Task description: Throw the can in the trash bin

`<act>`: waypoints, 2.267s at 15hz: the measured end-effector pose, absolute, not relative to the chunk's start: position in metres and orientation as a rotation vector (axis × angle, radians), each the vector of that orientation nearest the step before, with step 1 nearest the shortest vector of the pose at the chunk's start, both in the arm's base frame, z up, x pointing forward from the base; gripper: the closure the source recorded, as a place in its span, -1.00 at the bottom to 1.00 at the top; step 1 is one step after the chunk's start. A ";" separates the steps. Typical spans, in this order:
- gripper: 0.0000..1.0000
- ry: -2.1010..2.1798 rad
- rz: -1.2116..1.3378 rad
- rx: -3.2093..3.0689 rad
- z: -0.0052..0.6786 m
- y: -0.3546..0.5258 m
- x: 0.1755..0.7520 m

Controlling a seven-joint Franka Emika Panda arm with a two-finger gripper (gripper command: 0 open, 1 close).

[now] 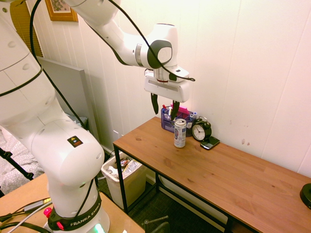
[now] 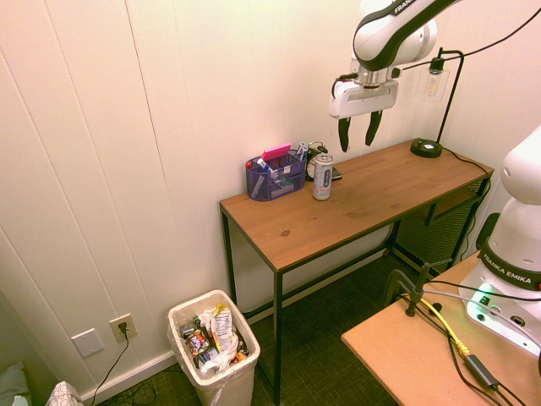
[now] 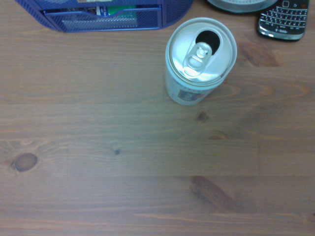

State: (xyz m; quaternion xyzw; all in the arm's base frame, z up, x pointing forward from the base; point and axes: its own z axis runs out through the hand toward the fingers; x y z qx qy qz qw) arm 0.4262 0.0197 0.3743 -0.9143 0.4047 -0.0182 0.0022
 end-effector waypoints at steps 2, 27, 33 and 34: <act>-1.00 1.274 -0.063 -2.863 0.373 0.018 0.426; 1.00 1.355 -0.106 -2.880 0.250 0.040 0.557; 1.00 1.165 -0.089 -2.904 0.285 0.116 0.523; 1.00 1.100 -0.086 -2.916 0.300 0.153 0.509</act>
